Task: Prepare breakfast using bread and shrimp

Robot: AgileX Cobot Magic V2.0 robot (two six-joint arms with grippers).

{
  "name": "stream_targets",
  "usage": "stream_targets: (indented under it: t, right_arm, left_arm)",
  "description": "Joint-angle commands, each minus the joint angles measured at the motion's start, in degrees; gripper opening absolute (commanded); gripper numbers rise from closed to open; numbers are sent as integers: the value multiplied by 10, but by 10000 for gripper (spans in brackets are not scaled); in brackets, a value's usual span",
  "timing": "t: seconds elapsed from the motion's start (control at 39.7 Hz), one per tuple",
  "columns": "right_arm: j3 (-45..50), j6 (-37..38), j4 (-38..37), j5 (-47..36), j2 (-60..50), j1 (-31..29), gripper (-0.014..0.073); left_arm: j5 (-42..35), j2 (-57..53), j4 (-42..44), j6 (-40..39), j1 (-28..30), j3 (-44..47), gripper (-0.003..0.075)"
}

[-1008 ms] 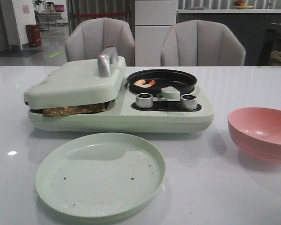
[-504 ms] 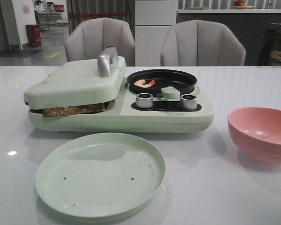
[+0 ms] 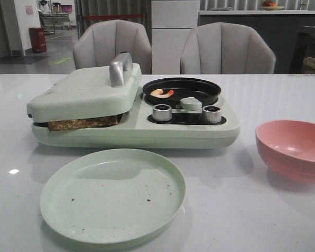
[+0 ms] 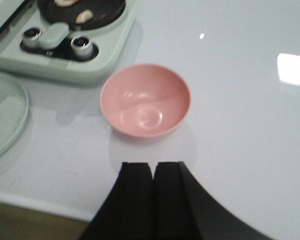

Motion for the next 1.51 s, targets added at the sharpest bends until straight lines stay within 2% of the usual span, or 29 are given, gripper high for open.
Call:
stream_targets:
  t: [0.0,0.15,0.33,0.55,1.49]
  right_arm:
    - [33,-4,-6,-134,-34,-29,41]
    - [129,-4,-6,-237,-110,-65,41]
    - [219,-4,-6,-331,-174,-78,41]
    - [307,-4,-6,-466,-184,-79,41]
    - [304,-3,14,-496,-184,-78,41]
  left_arm:
    - [-51,-12,-5,0,-4,5,101]
    - [-51,-12,-5,0,-4,5,101]
    - [-51,-12,-5,0,-4,5,101]
    - [-51,-12,-5,0,-4,5,101]
    - [-51,-11,-5,0,-4,5,101]
